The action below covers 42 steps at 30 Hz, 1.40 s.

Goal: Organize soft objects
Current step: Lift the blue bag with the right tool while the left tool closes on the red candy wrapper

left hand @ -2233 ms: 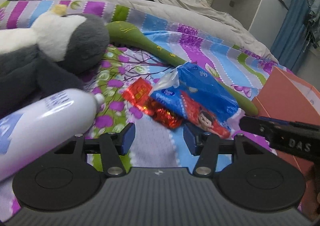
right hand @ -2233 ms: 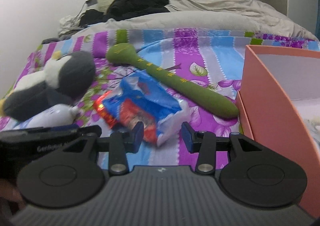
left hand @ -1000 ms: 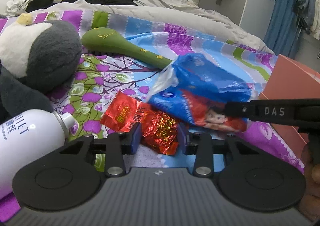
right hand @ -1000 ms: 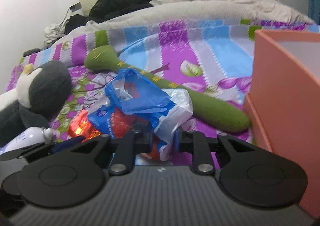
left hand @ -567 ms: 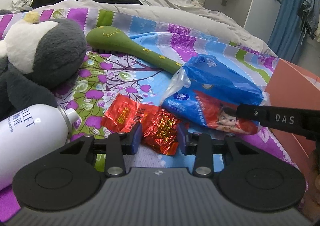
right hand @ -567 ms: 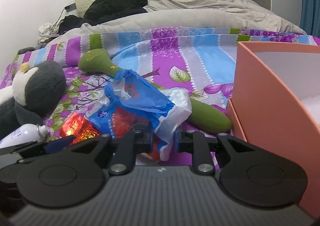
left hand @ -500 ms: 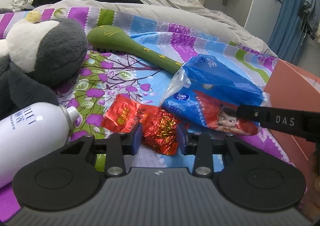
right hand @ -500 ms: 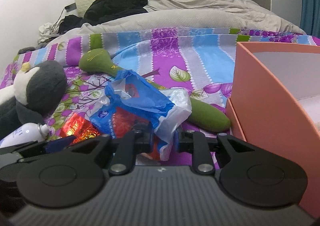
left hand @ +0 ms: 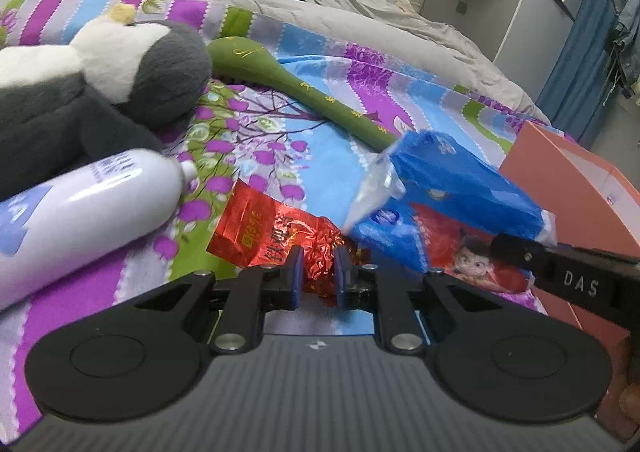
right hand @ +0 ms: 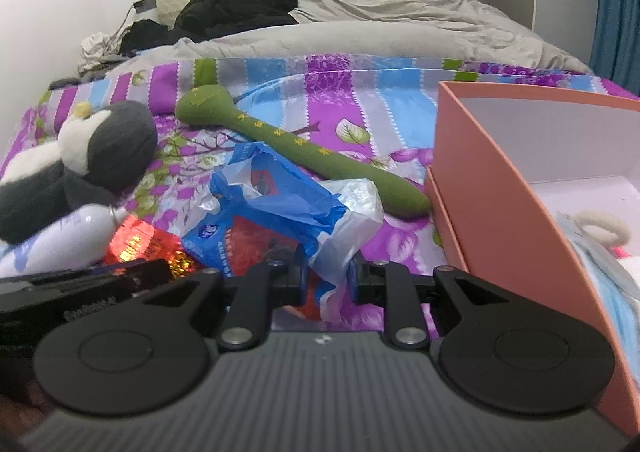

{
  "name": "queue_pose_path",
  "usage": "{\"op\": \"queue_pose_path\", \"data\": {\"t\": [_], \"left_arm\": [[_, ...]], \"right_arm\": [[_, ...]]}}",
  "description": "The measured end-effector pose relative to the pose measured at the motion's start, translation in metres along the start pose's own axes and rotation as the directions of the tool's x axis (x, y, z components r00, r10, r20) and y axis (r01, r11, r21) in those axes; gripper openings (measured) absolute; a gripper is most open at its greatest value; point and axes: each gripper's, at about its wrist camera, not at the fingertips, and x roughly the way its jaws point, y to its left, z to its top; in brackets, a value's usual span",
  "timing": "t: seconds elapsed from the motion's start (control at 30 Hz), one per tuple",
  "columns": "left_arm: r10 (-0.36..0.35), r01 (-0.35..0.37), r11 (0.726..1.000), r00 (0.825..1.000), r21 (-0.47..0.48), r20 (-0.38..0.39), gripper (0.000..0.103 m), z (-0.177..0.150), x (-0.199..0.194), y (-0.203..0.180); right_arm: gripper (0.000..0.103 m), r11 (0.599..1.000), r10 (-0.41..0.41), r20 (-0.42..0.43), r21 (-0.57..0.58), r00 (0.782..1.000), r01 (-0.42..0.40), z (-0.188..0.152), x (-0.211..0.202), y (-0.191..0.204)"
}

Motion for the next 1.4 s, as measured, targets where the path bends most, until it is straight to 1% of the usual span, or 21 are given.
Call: {"op": "queue_pose_path", "data": {"t": [0.1,0.2,0.3,0.4,0.43,0.47,0.53,0.6,0.63,0.67,0.7,0.73,0.8,0.87,0.97,1.07,1.17,1.23,1.4], "left_arm": [[-0.010,0.010,1.000,1.000,-0.015,-0.003,0.016,-0.004,-0.008,0.006],[-0.007,0.007,1.000,1.000,-0.020,-0.010,0.016,-0.005,-0.012,0.010],[-0.009,0.009,1.000,1.000,-0.005,-0.011,0.015,-0.006,-0.018,0.011],[-0.014,0.014,1.000,1.000,-0.004,-0.015,0.015,-0.006,-0.021,0.013],[-0.012,0.012,1.000,1.000,-0.006,-0.020,0.015,-0.006,-0.020,0.013],[-0.010,0.010,1.000,1.000,-0.007,-0.024,0.016,-0.006,-0.020,0.014],[-0.016,0.015,1.000,0.999,-0.006,-0.029,0.016,-0.006,-0.021,0.017],[-0.029,0.028,1.000,0.999,-0.010,-0.025,0.023,-0.007,-0.021,0.019],[-0.027,0.027,1.000,0.999,-0.012,-0.024,0.037,-0.007,-0.020,0.020],[-0.020,0.020,1.000,1.000,-0.011,-0.018,0.052,-0.007,-0.020,0.021],[-0.007,0.007,1.000,1.000,-0.008,-0.006,0.056,-0.006,-0.020,0.021],[-0.001,0.001,1.000,1.000,-0.002,0.007,0.056,-0.006,-0.021,0.021],[-0.017,0.017,1.000,1.000,0.010,0.012,0.056,-0.004,-0.020,0.022],[-0.030,0.030,0.999,1.000,0.014,0.004,0.056,-0.003,-0.014,0.023],[-0.024,0.025,0.999,0.999,0.025,-0.033,0.056,-0.004,-0.001,0.024],[-0.005,0.008,0.998,0.999,0.066,-0.048,0.056,-0.006,0.008,0.023],[-0.010,0.014,0.997,0.999,0.079,-0.051,0.057,-0.007,0.012,0.022],[-0.009,0.013,0.996,0.999,0.088,-0.054,0.057,-0.006,0.013,0.021],[-0.007,0.012,0.995,0.998,0.100,-0.055,0.057,-0.007,0.016,0.018]], "right_arm": [[0.023,0.999,-0.028,-0.024,-0.020,0.999,0.027,-0.009,-0.008,0.002],[0.025,1.000,-0.011,-0.066,-0.030,0.998,0.009,-0.021,-0.015,0.003],[0.027,0.999,0.010,-0.096,-0.047,0.995,-0.015,-0.029,-0.025,0.002],[0.038,0.997,0.051,-0.147,-0.056,0.988,-0.060,-0.035,-0.030,0.000],[0.044,0.996,0.058,-0.156,-0.062,0.986,-0.068,-0.036,-0.032,-0.001],[0.048,0.995,0.061,-0.160,-0.070,0.985,-0.073,-0.038,-0.035,-0.001],[0.051,0.993,0.059,-0.155,-0.091,0.986,-0.074,-0.038,-0.042,-0.002],[0.054,0.992,0.053,-0.141,-0.107,0.989,-0.069,-0.037,-0.048,-0.004],[0.060,0.991,0.050,-0.133,-0.114,0.990,-0.065,-0.035,-0.051,-0.004],[0.062,0.991,0.047,-0.123,-0.122,0.991,-0.062,-0.033,-0.052,-0.005],[0.062,0.989,0.049,-0.112,-0.133,0.993,-0.063,-0.031,-0.053,-0.005],[0.062,0.986,0.057,-0.100,-0.150,0.993,-0.071,-0.028,-0.054,-0.004],[0.062,0.980,0.064,-0.083,-0.182,0.994,-0.078,-0.024,-0.053,-0.002],[0.062,0.974,0.064,-0.076,-0.212,0.995,-0.079,-0.020,-0.048,0.002],[0.062,0.967,0.051,-0.078,-0.246,0.996,-0.069,-0.015,-0.036,0.008],[0.062,0.960,0.045,-0.124,-0.268,0.991,-0.077,-0.012,-0.021,0.012],[0.062,0.958,0.043,-0.164,-0.273,0.986,-0.087,-0.013,-0.010,0.014],[0.062,0.959,0.058,-0.203,-0.260,0.977,-0.111,-0.014,-0.002,0.014],[0.063,0.966,0.071,-0.248,-0.224,0.966,-0.129,-0.018,0.009,0.012]]}}
